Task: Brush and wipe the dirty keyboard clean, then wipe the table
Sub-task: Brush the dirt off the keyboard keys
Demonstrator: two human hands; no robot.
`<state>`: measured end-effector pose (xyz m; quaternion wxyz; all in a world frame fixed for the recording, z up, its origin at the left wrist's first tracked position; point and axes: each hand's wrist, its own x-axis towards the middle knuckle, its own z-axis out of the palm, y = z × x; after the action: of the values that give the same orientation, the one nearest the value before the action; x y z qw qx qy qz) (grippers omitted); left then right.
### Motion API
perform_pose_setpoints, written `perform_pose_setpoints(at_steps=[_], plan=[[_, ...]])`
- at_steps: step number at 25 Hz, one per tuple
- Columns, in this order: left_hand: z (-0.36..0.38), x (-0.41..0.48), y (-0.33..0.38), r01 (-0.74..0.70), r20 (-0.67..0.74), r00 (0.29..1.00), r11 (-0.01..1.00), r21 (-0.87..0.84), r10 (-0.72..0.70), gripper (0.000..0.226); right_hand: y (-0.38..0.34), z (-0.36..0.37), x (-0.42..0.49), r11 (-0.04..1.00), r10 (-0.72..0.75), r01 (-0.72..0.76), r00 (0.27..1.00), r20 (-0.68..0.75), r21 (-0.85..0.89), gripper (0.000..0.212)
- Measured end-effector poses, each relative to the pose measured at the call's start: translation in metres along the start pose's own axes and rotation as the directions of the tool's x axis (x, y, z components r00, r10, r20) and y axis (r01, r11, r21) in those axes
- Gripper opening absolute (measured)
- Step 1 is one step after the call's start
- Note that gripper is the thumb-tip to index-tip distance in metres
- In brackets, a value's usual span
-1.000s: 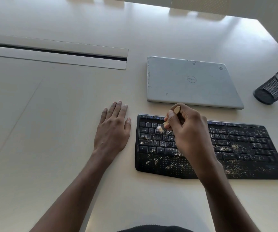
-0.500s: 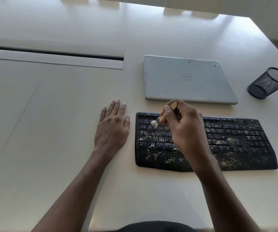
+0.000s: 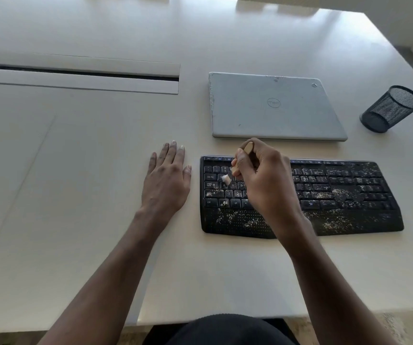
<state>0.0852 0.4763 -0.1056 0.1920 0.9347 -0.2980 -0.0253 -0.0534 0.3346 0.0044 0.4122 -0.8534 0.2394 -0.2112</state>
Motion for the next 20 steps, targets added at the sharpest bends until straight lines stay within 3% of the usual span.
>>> perform_pose_setpoints(at_steps=[6,9,12,16,20], plan=[[0.008,-0.016,0.004,0.013,-0.054,0.998,1.000,-0.002,-0.013,0.059,0.003,-0.001,0.003,0.999,-0.008,0.009,0.999,0.031,-0.033,0.026],[0.009,-0.016,0.003,0.010,-0.062,0.998,1.000,0.016,-0.009,0.059,0.003,-0.003,0.006,0.999,-0.024,0.022,0.999,0.034,0.041,0.025],[0.007,-0.017,0.003,0.010,-0.061,0.998,1.000,0.020,-0.009,0.060,0.007,-0.004,0.007,0.999,-0.015,0.018,0.996,0.084,-0.031,0.024],[0.006,-0.016,0.004,0.020,-0.066,0.998,1.000,0.022,-0.018,0.060,0.007,-0.012,0.007,0.997,-0.019,0.010,0.993,0.117,0.072,0.022],[0.006,-0.016,0.006,0.025,-0.068,0.997,0.999,0.032,-0.023,0.064,0.005,-0.015,0.007,0.998,-0.023,0.013,0.987,0.161,0.058,0.023]])
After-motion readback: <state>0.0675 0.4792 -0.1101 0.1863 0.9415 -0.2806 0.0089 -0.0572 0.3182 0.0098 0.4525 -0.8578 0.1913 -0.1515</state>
